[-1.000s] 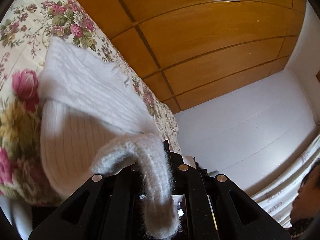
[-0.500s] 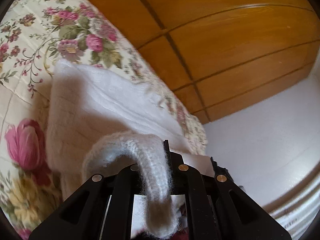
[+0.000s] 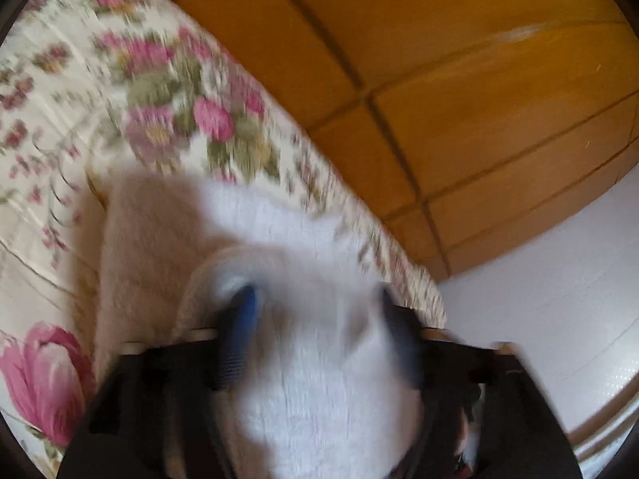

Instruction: Fold small clothes

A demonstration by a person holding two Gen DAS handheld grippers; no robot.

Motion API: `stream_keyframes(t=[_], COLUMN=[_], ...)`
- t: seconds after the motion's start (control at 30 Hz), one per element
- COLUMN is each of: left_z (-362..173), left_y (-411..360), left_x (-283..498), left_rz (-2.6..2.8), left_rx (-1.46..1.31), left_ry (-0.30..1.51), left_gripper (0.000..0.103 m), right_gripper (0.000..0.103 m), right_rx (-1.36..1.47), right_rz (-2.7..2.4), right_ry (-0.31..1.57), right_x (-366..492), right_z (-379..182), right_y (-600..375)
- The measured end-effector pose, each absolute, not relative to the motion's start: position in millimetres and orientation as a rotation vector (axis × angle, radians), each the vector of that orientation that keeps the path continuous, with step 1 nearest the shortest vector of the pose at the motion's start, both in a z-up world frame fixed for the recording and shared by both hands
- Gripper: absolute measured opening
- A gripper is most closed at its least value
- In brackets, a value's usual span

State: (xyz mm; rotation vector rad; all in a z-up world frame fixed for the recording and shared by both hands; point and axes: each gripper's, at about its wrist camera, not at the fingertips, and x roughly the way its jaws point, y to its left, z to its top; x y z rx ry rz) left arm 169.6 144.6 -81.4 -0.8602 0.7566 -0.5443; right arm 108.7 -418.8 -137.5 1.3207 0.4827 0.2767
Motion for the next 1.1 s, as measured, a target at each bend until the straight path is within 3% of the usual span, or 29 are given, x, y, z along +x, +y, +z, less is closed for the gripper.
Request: stream_keyframes(t=[0.13,0.2,0.23,0.27,0.53,0.6,0.63,0.67,0.73,0.77,0.83,0.93,1.1], left_z=[-81.2,-79.6,-77.4,-72.9,-81.0,-84.7,-84.9,-85.0,-87.0,-88.7,-88.2,-74.8,-42.0], left_y=[153.3,150.5,149.3,144.5,124.3,117.1,112.8,106.3,97.5,93.7,92.6,98.2,101.2], left_x=[163.3,159.0,157.0,154.9,180.6,184.2,184.5,183.8,180.2,177.9,176.5,177.3,180.7], left_rz=[-0.449,-0.448,-0.442,-0.430,-0.353,-0.350,-0.352,-0.356,-0.333,-0.339,-0.337,-0.324,-0.262], left_rx=[-0.818,-0.755,-0.728,-0.681,-0.545,-0.500,-0.470,-0.419,-0.329,-0.298,-0.293,-0.326,-0.329], left_ry=[0.735,0.762,0.762,0.766,0.879,0.891,0.888,0.877,0.874,0.868,0.865,0.829,0.690], left_gripper=[0.081,0.081,0.081,0.081,0.081,0.081,0.080,0.072,0.046,0.039,0.015,0.006,0.006], right_gripper=[0.028,0.043,0.058,0.065,0.063,0.059,0.050,0.037,0.019,0.014,0.007,0.005,0.004], right_rx=[1.234,1.163,1.098,1.013,0.283,0.216,0.184,0.168,0.126,0.108,0.065,0.049,0.143], right_rz=[0.256,0.218,0.206,0.190,0.004,-0.021,-0.042,-0.057,-0.099,-0.109,-0.123,-0.178,-0.245], right_ry=[0.484,0.522,0.534,0.545,0.765,0.789,0.802,0.807,0.815,0.816,0.816,0.782,0.715], right_x=[104.3,101.1,99.3,98.7,136.0,140.2,145.5,149.3,154.9,154.8,153.6,155.7,161.4], right_z=[-135.2,-124.8,-114.1,-102.0,-65.4,-71.7,-75.4,-79.5,-90.3,-90.7,-90.9,-78.3,-63.8], right_y=[-415.9,-409.8,-404.2,-397.1,-330.5,-323.0,-318.8,-319.3,-317.9,-315.2,-309.9,-312.9,-332.1])
